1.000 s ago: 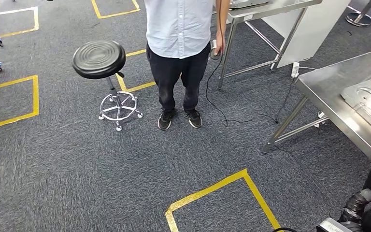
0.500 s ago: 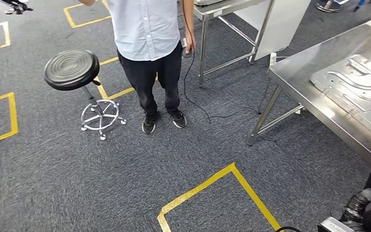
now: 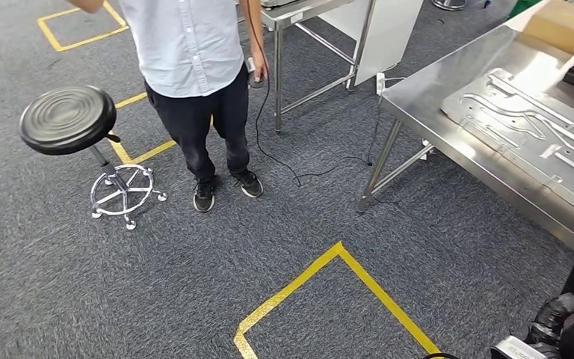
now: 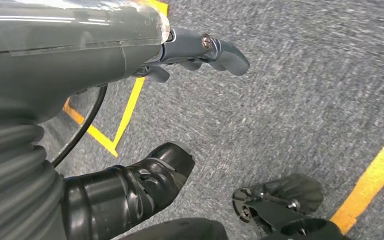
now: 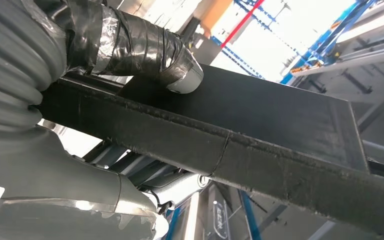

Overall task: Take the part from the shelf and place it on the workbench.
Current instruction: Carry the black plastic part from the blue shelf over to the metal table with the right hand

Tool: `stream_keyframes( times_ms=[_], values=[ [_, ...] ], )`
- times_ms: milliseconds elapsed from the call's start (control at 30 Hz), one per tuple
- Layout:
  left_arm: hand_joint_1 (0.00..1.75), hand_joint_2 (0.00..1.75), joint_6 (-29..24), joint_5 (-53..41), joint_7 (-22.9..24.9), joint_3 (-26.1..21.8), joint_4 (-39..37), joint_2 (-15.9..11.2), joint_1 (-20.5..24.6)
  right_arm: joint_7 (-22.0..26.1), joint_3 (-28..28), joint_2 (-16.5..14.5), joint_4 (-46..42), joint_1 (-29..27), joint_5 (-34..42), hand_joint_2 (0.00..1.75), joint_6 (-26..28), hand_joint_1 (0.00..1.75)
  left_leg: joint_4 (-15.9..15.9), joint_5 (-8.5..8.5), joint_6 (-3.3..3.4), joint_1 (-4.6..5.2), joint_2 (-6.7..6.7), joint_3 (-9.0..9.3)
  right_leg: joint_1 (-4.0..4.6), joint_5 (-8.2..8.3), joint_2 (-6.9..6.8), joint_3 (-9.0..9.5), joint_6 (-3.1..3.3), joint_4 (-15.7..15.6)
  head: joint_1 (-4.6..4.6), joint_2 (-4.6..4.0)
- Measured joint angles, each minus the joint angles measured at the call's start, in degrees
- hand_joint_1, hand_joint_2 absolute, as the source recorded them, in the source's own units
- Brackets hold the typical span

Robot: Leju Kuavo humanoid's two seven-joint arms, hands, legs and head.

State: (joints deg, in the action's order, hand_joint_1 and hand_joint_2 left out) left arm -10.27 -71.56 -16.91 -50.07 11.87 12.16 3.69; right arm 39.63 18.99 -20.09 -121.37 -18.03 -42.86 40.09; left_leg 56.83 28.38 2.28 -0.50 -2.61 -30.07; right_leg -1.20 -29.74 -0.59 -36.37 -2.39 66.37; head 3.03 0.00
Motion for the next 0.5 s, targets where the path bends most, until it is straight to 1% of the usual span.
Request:
stream_keyframes(
  times_ms=[33, 67, 100, 133, 167, 200, 233, 267, 300, 333, 367, 400, 433, 467, 500],
  values=[
    [0.0, 1.75, 0.0, 0.0, 0.0, 0.0, 0.0, 0.0, 0.0, 0.0, 0.0, 0.0, 0.0, 0.0, 0.0, 1.75, 0.0, 1.75, 0.2, 0.23, -0.29, 0.13, -0.36, 0.08, 0.21, 1.26, -0.87, 1.97, 0.22, -3.7, 0.01, 0.0],
    [0.0, 1.75, 0.0, 0.0, 0.0, 0.0, 0.0, 0.0, 0.0, 0.0, 0.0, 0.0, 0.0, 0.0, 0.0, 1.75, 0.0, 1.75, 0.4, 0.43, -0.59, 0.25, -0.69, 0.13, 0.42, 1.93, -1.5, 3.27, 0.55, -6.3, -0.03, 0.0],
    [0.0, 1.75, -0.1, -0.1, 0.1, 0.0, 0.0, 0.0, 0.0, 0.0, 0.0, 0.0, 0.0, 0.0, 0.0, 1.75, 0.0, 1.75, 0.5, 0.6, -0.9, 0.37, -1.0, 0.17, 0.65, 2.05, -1.87, 3.86, 0.91, -7.6, -0.05, 0.0],
    [0.0, 1.75, -0.3, -0.1, 0.1, 0.0, 0.0, 0.0, 0.1, 0.0, 0.1, 0.0, 0.0, 0.0, -0.1, 1.75, 0.0, 1.75, 0.6, 0.72, -1.18, 0.48, -1.35, 0.21, 0.89, 1.89, -1.72, 3.84, 1.27, -7.9, -0.08, 0.0],
    [0.0, 1.75, -0.4, -0.1, 0.1, 0.0, 0.0, 0.0, 0.1, 0.0, 0.1, 0.0, 0.0, -0.1, -0.1, 1.75, 0.0, 1.75, 0.6, 0.83, -1.43, 0.48, -1.68, 0.3, 0.78, 1.98, -1.23, 3.79, 1.64, -7.9, -0.1, 0.0],
    [0.0, 1.75, -0.5, -0.1, 0.2, 0.0, 0.0, 0.0, 0.2, 0.0, 0.1, 0.0, 0.0, -0.1, -0.2, 1.75, 0.0, 1.75, 0.9, 1.18, -1.73, 0.39, -1.48, 0.3, 0.67, 2.09, -0.83, 3.83, 1.94, -8.1, -0.09, 0.0],
    [0.0, 1.75, -0.6, -0.1, 0.2, 0.0, 0.0, 0.0, 0.2, 0.0, 0.1, 0.0, 0.0, -0.1, -0.2, 1.75, 0.0, 1.75, 1.9, 1.99, -2.01, 0.3, -0.89, -0.05, 0.52, 2.19, -0.48, 3.89, 2.33, -8.2, -0.1, 0.0],
    [0.0, 1.75, -0.6, -0.1, 0.2, 0.0, 0.0, 0.0, 0.3, 0.0, 0.1, 0.0, 0.0, 0.0, -0.2, 1.75, 0.0, 1.75, 4.1, 3.41, -2.28, 0.18, 0.0, -0.95, 0.35, 2.31, -0.19, 3.97, 2.7, -8.4, -0.11, 0.0],
    [0.0, 1.75, -0.7, -0.1, 0.3, 0.0, 0.0, 0.0, 0.3, 0.0, 0.1, 0.0, 0.0, 0.0, -0.2, 1.75, 0.0, 1.75, 7.4, 5.27, -2.49, 0.05, 1.03, -2.47, 0.32, 2.35, 0.08, 3.98, 2.95, -8.4, -0.12, 0.0],
    [0.0, 1.75, -0.7, -0.1, 0.3, 0.0, 0.0, 0.0, 0.2, 0.0, 0.1, 0.0, 0.1, 0.0, -0.2, 1.75, 0.0, 1.75, 11.4, 7.15, -2.64, -0.01, 1.62, -4.36, 0.33, 2.35, 0.43, 3.94, 3.15, -8.4, -0.13, 0.0],
    [0.0, 1.75, -0.7, -0.1, 0.3, 0.0, 0.0, 0.0, 0.1, 0.0, 0.1, 0.0, 0.1, 0.0, -0.2, 1.75, 0.0, 1.75, 15.0, 8.46, -2.76, -0.07, 1.9, -6.14, 0.35, 2.35, 0.86, 3.91, 3.22, -8.3, -0.12, 0.0],
    [0.0, 1.75, -0.7, -0.1, 0.3, 0.0, 0.0, 0.0, 0.0, 0.0, 0.1, 0.0, 0.2, 0.0, -0.2, 1.75, 0.0, 1.75, 17.2, 8.74, -2.84, -0.11, 2.01, -7.28, 0.36, 2.33, 1.36, 3.91, 3.23, -8.3, -0.12, 0.0],
    [0.0, 1.75, -0.7, -0.1, 0.4, 0.0, 0.0, 0.0, 0.0, 0.0, 0.1, 0.0, 0.2, 0.0, -0.2, 1.75, 0.0, 1.75, 17.1, 7.82, -2.87, -0.18, 2.05, -7.42, 0.34, 2.31, 1.91, 3.92, 3.21, -8.2, -0.12, 0.0],
    [0.0, 1.75, -0.7, -0.1, 0.4, 0.0, 0.0, 0.0, -0.1, 0.0, 0.1, 0.0, 0.3, 0.0, -0.2, 1.75, 0.0, 1.75, 14.7, 5.87, -2.84, -0.25, 2.16, -6.47, 0.31, 2.26, 2.5, 3.94, 3.14, -8.0, -0.12, 0.0],
    [0.0, 1.75, -0.7, -0.1, 0.4, 0.0, 0.0, 0.0, -0.1, 0.0, 0.1, 0.0, 0.3, 0.0, -0.2, 1.75, 0.0, 1.75, 10.7, 3.55, -2.76, -0.36, 2.65, -4.79, 0.26, 2.17, 3.08, 3.94, 3.01, -7.9, -0.12, 0.0]
  ],
)
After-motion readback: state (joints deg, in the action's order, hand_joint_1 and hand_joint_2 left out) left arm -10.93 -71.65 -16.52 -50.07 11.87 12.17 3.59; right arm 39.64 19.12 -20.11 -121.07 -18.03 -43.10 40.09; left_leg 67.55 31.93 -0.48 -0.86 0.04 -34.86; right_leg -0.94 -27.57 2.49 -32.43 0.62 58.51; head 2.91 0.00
